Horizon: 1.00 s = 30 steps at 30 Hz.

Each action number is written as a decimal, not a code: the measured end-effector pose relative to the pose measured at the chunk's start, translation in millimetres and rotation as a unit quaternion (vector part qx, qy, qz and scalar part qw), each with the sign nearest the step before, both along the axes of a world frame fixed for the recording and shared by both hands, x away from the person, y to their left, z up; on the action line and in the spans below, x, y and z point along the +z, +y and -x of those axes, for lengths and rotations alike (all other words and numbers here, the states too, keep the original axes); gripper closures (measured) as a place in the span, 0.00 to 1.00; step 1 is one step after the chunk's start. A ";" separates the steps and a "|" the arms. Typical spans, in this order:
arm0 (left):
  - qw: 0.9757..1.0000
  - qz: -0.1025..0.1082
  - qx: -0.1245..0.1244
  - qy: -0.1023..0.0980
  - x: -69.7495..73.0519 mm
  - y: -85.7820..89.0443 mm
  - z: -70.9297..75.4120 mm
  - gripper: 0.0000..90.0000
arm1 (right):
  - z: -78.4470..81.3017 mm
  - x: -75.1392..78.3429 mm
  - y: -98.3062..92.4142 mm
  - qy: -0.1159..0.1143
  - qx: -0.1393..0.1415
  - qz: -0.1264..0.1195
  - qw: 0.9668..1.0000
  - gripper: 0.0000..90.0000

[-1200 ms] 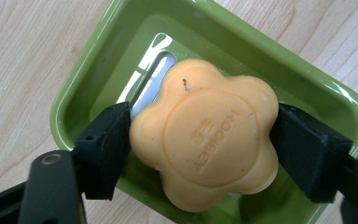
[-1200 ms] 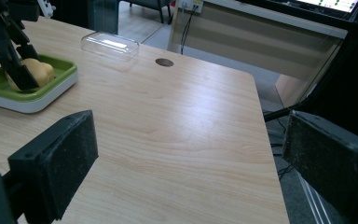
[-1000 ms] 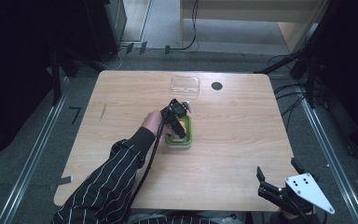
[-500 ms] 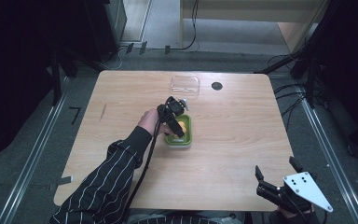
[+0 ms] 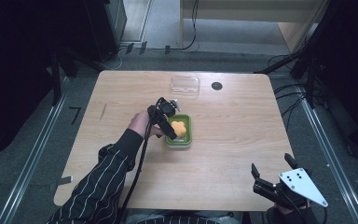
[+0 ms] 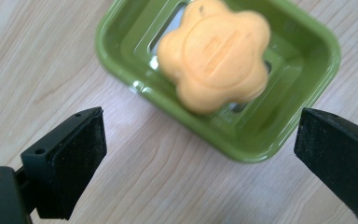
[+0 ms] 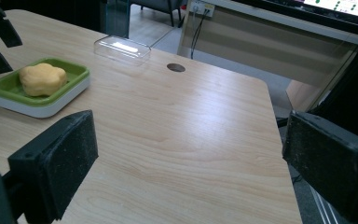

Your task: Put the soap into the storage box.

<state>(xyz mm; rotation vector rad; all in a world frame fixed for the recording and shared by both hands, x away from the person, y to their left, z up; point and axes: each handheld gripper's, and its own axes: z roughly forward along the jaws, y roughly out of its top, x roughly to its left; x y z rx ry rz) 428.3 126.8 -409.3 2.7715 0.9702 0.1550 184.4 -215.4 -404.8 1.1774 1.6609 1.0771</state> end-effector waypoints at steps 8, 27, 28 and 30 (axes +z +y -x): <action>1.000 -0.008 0.016 0.005 -0.5 14.2 4.9 0.01 | -5.1 0.2 4.0 -0.001 0.011 0.001 1.000 0.04; 0.999 -0.023 0.046 0.017 -7.6 45.8 19.2 0.00 | -12.0 0.8 9.7 -0.004 0.027 0.000 1.000 0.04; 0.998 -0.023 0.047 0.016 -8.2 47.5 19.9 0.00 | -12.6 0.8 9.8 -0.005 0.028 0.001 1.000 0.04; 0.998 -0.022 0.052 0.019 -8.9 51.1 21.7 0.00 | -13.6 0.8 10.6 -0.003 0.029 -0.001 1.000 0.04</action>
